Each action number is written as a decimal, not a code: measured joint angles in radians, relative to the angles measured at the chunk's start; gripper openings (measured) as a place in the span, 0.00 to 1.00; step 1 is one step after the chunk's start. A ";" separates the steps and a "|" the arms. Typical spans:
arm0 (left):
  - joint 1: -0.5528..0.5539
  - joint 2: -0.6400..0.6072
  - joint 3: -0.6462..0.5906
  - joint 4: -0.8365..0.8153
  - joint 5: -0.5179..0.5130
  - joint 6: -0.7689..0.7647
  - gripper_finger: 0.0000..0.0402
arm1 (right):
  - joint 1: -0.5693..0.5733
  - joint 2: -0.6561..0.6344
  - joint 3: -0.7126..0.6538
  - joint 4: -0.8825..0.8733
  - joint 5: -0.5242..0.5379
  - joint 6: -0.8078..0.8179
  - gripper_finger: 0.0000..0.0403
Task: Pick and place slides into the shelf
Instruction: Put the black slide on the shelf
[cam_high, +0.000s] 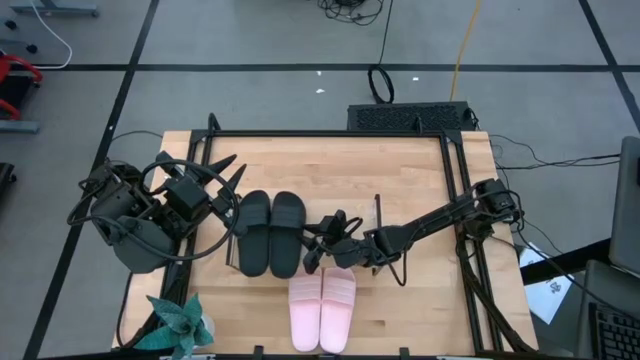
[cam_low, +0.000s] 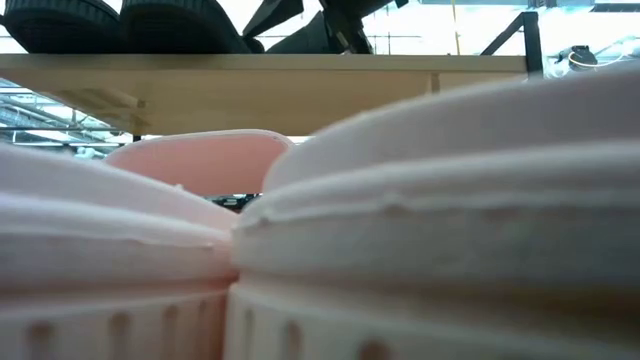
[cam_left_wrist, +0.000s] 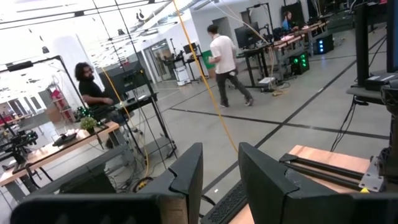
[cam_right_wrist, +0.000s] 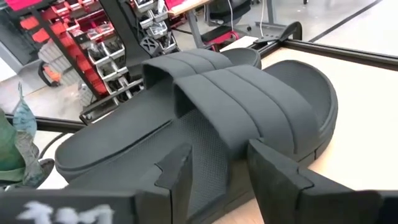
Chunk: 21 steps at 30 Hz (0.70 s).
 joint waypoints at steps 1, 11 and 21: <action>0.000 0.000 0.000 0.000 0.000 -0.001 0.27 | -0.001 0.000 0.000 -0.003 0.000 0.000 0.35; 0.000 0.000 0.000 0.001 0.000 -0.003 0.27 | -0.008 -0.001 0.000 -0.052 0.002 -0.001 0.35; 0.000 0.000 0.000 0.002 0.000 -0.003 0.27 | -0.006 -0.018 0.001 -0.048 -0.001 -0.002 0.35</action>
